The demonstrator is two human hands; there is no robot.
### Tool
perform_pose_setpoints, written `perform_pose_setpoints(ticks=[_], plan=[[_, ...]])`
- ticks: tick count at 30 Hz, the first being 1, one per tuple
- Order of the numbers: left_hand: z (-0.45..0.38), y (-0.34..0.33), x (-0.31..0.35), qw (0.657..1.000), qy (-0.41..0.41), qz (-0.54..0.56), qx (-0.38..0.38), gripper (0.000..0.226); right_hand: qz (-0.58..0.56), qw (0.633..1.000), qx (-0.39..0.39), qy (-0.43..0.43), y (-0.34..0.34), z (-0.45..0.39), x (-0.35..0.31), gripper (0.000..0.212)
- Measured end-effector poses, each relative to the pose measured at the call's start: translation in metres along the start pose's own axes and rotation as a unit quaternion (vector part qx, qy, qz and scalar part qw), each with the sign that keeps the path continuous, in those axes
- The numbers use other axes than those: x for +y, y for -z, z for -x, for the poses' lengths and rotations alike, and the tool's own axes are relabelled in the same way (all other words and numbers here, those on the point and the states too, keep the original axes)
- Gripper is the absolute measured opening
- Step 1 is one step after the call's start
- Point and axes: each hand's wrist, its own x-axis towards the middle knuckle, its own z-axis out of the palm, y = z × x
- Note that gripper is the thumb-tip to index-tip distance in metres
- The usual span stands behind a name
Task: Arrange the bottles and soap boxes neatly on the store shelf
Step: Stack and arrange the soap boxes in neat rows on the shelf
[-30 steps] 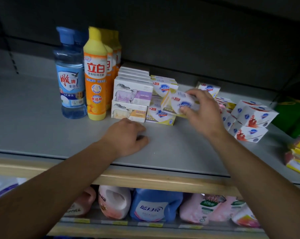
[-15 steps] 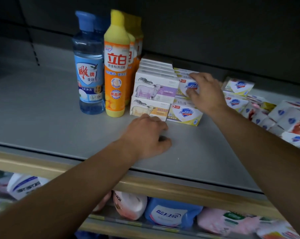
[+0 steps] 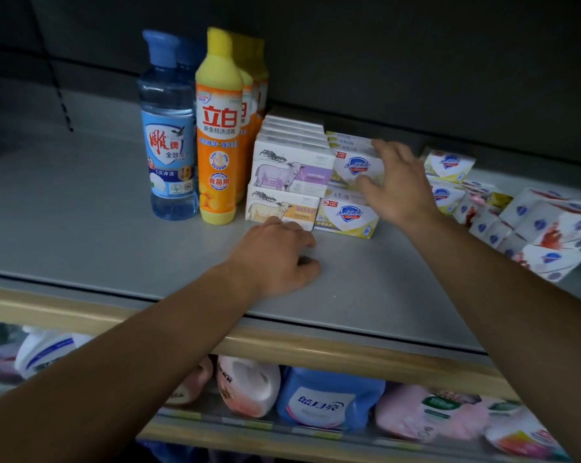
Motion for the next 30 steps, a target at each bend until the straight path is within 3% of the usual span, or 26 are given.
perform_pose_setpoints(ticks=[3,8,14,27,30], plan=[[0.002,0.001,0.001,1.000,0.005,0.005,0.000,0.064,-0.021,1.000,-0.006,-0.019,0.016,0.032,0.016,0.059],[0.007,0.005,0.008,1.000,0.005,0.005,0.018,0.052,0.012,0.993,-0.078,-0.091,0.040,0.100,0.063,0.056],[-0.005,0.011,0.042,0.992,-0.060,0.068,0.085,0.049,0.072,0.972,-0.168,-0.146,0.042,0.137,0.097,0.055],[-0.139,-0.010,0.150,0.975,-0.103,0.164,0.111,0.037,0.072,0.976,-0.159,-0.127,0.037,0.137,0.102,0.061],[-0.179,-0.026,0.161,0.982,-0.100,0.127,0.099,0.043,0.067,0.977,-0.158,-0.123,0.037,0.137,0.103,0.063]])
